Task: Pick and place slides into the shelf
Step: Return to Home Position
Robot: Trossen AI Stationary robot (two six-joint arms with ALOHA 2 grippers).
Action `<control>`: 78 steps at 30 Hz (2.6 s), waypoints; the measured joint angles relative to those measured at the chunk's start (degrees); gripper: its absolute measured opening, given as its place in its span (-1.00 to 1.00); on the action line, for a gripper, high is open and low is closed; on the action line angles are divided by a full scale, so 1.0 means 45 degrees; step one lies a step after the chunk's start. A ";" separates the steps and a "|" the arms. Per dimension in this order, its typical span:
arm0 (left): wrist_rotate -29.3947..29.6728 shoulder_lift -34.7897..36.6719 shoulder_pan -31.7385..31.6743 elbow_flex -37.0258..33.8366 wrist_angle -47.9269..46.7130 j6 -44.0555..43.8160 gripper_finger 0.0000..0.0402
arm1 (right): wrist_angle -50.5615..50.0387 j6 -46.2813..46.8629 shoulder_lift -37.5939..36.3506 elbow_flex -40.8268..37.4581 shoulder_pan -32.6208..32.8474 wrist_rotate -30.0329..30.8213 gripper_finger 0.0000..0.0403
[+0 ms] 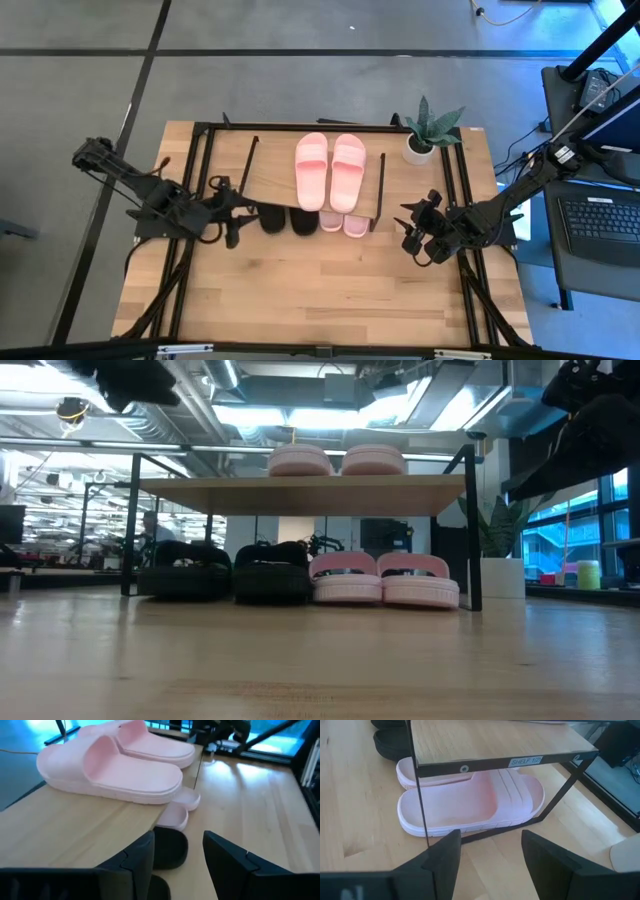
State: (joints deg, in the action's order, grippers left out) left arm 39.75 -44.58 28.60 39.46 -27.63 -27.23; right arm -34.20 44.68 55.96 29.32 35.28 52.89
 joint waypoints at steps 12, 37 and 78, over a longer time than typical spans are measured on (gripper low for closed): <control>0.0389 0.3370 -0.0002 -0.2208 0.0663 0.0537 -0.20 | -0.0273 -0.0046 -0.0144 0.0000 -0.0003 0.1590 0.04; -0.0429 0.6413 -0.0005 -0.2220 0.0823 0.4255 -0.20 | 0.1925 -0.4846 -0.3584 0.0000 -0.0230 0.1389 0.04; -0.0645 0.9875 -0.0471 -0.5312 0.1952 0.5531 -0.20 | 0.8357 -1.0192 -0.9497 -0.4531 -0.7988 -0.9060 0.04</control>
State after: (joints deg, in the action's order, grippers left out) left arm 36.84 -0.14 26.48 15.56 -18.85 -2.34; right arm 3.41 -1.19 13.22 8.93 -0.67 12.13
